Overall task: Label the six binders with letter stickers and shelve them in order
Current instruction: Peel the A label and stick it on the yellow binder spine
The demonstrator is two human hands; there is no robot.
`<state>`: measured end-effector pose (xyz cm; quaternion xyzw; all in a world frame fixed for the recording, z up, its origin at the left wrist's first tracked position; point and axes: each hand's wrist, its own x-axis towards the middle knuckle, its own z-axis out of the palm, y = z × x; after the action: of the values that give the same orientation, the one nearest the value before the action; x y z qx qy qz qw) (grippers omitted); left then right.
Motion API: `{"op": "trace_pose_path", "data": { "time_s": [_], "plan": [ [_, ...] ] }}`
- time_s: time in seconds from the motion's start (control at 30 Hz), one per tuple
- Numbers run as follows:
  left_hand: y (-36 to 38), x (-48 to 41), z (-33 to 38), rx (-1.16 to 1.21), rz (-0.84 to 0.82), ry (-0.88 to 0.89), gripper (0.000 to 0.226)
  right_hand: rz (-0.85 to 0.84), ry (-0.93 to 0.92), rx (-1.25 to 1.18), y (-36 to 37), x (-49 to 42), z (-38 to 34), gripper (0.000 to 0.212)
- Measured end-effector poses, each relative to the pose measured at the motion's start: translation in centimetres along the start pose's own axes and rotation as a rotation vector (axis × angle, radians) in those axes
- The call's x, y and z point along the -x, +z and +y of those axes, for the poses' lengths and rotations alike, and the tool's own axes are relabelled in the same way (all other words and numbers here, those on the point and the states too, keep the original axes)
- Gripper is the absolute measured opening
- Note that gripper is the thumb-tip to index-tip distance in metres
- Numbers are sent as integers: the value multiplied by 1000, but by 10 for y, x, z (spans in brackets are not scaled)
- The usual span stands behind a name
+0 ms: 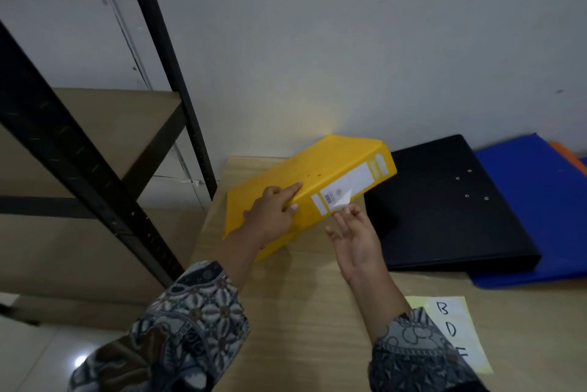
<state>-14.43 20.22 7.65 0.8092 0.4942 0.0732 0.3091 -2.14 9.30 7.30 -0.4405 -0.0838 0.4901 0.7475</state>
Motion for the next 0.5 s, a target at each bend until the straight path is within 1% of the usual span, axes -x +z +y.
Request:
{"op": "trace_pose_path", "data": {
  "time_s": [0.17, 0.23, 0.37, 0.5],
  "plan": [
    [-18, 12, 16, 264, 50, 9, 46, -73, -179, 190, 16, 8, -23, 19],
    [-26, 20, 25, 322, 72, 22, 46, -108, -253, 266, 23, 12, -34, 17],
    [-38, 37, 39, 438, 87, -14, 46, -183, -360, 336, 39, 19, -57, 19],
    [-43, 54, 49, 510, 194, 10, 44, -282, -428, 378, 53, 27, -74, 23]
  ]
}}
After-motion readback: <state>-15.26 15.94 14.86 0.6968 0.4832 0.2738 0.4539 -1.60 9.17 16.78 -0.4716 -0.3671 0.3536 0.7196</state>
